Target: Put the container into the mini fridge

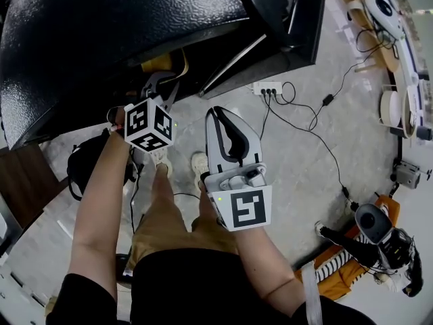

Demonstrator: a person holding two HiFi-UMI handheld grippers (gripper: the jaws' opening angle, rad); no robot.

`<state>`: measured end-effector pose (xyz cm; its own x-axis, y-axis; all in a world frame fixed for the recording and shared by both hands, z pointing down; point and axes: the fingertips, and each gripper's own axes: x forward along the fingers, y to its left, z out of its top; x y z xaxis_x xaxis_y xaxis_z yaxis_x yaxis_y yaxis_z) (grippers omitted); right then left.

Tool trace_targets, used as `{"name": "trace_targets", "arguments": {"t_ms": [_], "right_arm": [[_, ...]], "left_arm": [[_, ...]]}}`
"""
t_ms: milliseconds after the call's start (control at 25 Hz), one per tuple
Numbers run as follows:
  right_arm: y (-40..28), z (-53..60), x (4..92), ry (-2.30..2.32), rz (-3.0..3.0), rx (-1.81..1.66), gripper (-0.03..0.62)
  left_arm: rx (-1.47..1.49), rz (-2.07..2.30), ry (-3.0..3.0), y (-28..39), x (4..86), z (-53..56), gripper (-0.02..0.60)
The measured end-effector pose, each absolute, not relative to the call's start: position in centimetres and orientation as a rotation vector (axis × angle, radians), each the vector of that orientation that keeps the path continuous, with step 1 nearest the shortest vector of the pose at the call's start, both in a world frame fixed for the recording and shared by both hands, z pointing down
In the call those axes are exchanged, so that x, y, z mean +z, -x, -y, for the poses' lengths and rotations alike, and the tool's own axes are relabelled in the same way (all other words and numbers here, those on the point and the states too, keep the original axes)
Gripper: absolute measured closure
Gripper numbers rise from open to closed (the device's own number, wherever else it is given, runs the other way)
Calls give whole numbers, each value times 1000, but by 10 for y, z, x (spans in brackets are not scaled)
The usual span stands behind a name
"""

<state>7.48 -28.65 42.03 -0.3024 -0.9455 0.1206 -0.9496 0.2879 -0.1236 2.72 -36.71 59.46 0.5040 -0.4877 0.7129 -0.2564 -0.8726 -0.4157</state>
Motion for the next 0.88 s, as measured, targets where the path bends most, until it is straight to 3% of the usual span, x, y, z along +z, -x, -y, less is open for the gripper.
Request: {"name": "trace_targets", "arguments": {"t_ms": [760,800,840,880], "right_arm": [[-71,289,429,-1830,2484,289,548],[-70,289,429,-1830,2486,289,548],[-70,290,429,-1829,2487,289,548],[-69,290,429,-1828,2489,289,548]], "left_arm": [[-1456,-602,2411,-19,618,397,544],[-1441,-615,2451,-21,617,397,491],[-1429,-625,2492,-22,618,396,343],[-1425,-629,2515,-23,619,395,331]]}}
